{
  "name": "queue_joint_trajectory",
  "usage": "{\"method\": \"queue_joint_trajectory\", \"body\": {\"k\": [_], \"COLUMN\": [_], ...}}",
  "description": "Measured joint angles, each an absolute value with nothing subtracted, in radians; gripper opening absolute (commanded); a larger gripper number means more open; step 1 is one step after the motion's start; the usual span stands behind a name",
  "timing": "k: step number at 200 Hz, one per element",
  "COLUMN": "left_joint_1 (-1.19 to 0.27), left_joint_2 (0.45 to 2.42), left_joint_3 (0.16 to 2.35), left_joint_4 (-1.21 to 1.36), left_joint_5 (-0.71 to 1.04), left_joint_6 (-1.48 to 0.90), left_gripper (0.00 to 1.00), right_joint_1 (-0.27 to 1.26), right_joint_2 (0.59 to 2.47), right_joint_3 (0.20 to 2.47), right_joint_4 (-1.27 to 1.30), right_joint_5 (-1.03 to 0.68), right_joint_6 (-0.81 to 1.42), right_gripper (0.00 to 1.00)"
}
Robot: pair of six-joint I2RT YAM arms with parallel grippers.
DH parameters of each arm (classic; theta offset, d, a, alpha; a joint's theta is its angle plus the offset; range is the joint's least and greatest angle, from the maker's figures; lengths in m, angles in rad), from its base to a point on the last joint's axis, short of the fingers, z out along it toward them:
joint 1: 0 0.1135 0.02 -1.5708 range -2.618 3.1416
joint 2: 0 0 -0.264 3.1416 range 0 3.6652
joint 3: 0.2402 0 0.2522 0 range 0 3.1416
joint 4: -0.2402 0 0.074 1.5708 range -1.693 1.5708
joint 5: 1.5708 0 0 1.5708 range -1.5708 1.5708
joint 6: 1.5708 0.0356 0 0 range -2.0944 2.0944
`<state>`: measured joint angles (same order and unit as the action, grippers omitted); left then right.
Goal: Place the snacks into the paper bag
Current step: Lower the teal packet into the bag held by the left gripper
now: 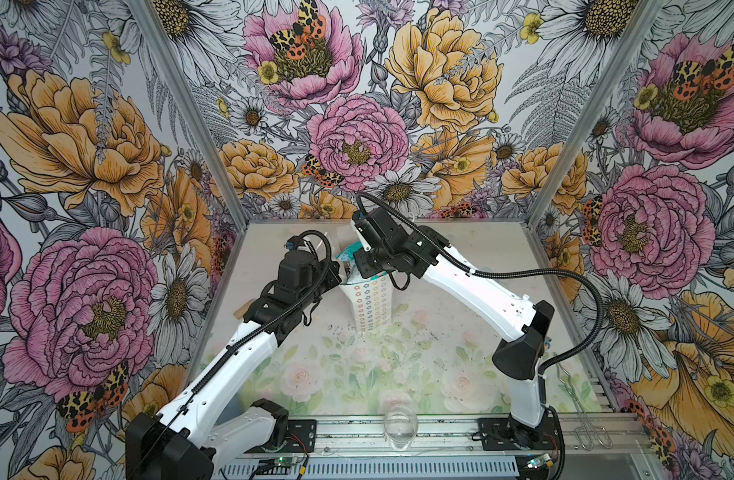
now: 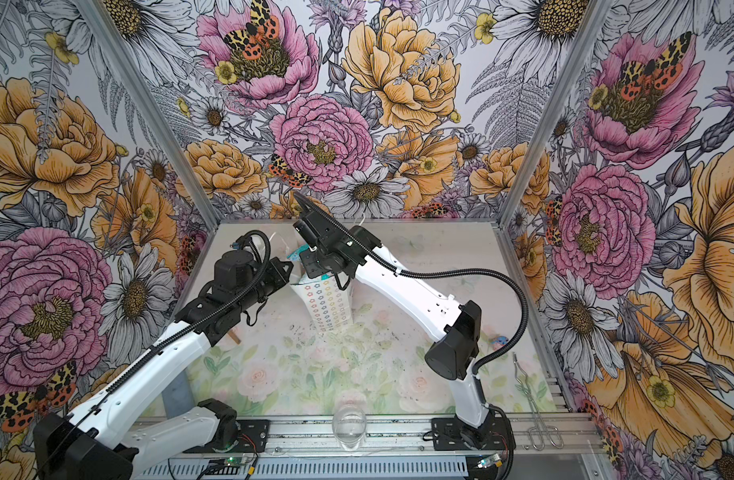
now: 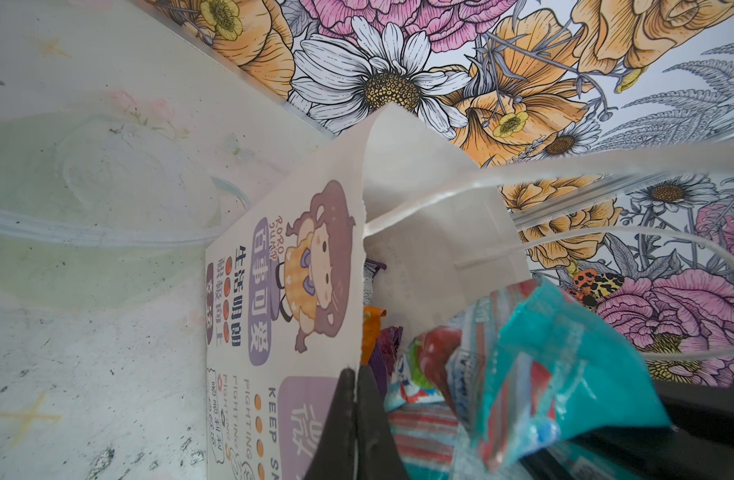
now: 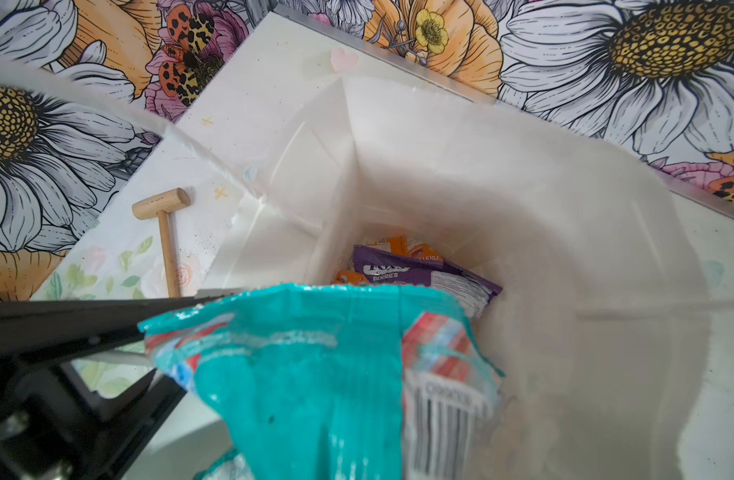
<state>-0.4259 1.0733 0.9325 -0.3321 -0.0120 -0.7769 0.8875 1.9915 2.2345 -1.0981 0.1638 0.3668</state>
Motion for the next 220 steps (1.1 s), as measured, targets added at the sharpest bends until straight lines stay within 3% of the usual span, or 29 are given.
{"method": "queue_joint_trajectory", "body": {"k": [125,141,220], "left_joint_1": [-0.43,-0.43,-0.43], "left_joint_2": [1.073,1.073,1.073], "left_joint_3": [0.933,0.933,0.933], "left_joint_4": [-0.332,-0.332,-0.332], "left_joint_5": [-0.015,-0.016,-0.016], "left_joint_6": [-0.779,-0.779,-0.779], "left_gripper": [0.0,0.0,0.03], "right_joint_1": [0.892,0.892,0.892], "right_joint_2": [2.024,2.028,2.037], "right_joint_3": [2.292,2.294,2.309], "right_joint_4": [-1.159,-1.169,-1.188], "right_joint_5": [0.166,0.167,0.173], "right_joint_6": [0.385,0.393,0.394], "right_gripper": [0.25,0.37,0.38]}}
